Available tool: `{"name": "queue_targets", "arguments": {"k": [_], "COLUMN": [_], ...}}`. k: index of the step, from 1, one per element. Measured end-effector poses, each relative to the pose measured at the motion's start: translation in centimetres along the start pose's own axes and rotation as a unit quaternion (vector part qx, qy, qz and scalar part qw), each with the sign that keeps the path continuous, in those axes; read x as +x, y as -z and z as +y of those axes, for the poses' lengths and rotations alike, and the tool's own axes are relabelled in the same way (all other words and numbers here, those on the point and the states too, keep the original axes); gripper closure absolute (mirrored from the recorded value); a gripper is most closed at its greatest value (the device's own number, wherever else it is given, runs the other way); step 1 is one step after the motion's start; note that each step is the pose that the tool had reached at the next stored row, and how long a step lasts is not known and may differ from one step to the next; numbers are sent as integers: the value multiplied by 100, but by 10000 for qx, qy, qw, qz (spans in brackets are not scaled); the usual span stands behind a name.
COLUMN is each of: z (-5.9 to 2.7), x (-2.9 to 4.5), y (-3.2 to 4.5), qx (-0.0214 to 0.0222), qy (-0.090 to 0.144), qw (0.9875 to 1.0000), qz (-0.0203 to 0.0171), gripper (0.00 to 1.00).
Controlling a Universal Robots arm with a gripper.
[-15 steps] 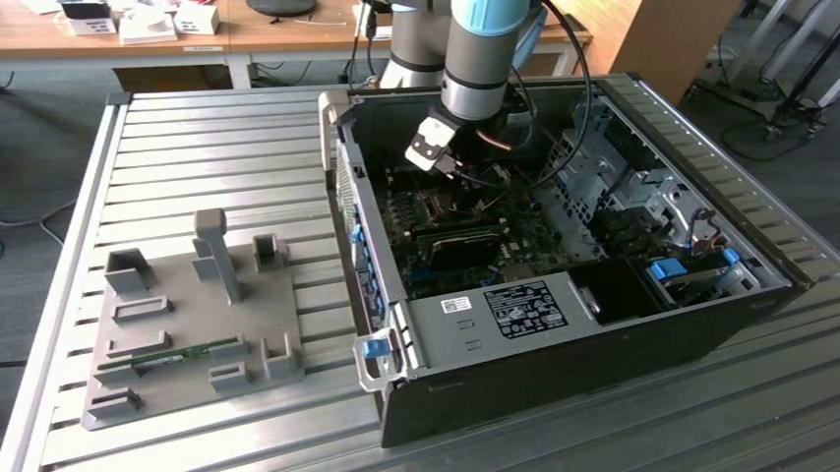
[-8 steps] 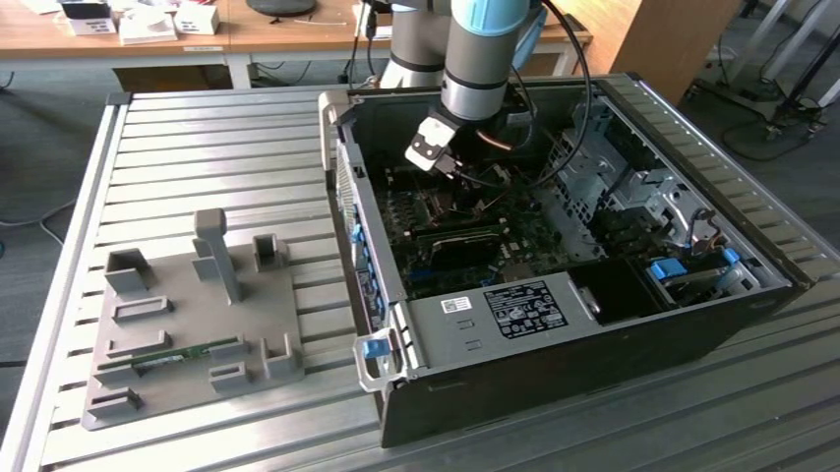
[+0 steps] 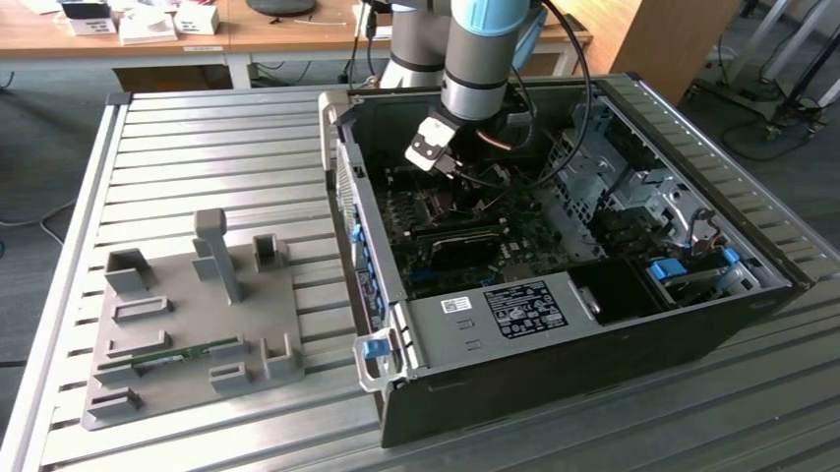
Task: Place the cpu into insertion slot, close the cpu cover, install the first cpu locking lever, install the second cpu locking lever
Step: 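Place the cpu into insertion slot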
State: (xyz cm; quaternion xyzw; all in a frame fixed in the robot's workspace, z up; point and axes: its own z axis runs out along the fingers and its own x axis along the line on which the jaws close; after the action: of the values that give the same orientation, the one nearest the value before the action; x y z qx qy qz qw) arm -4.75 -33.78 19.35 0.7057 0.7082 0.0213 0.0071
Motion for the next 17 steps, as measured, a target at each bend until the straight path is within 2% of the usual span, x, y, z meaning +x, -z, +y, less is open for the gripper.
{"name": "queue_targets", "arguments": {"k": [17], "z": [5], "x": [0], "y": [-3], "qx": [-1], "qy": [-20], "qw": [10000], "qz": [1], "gripper": [46]}}
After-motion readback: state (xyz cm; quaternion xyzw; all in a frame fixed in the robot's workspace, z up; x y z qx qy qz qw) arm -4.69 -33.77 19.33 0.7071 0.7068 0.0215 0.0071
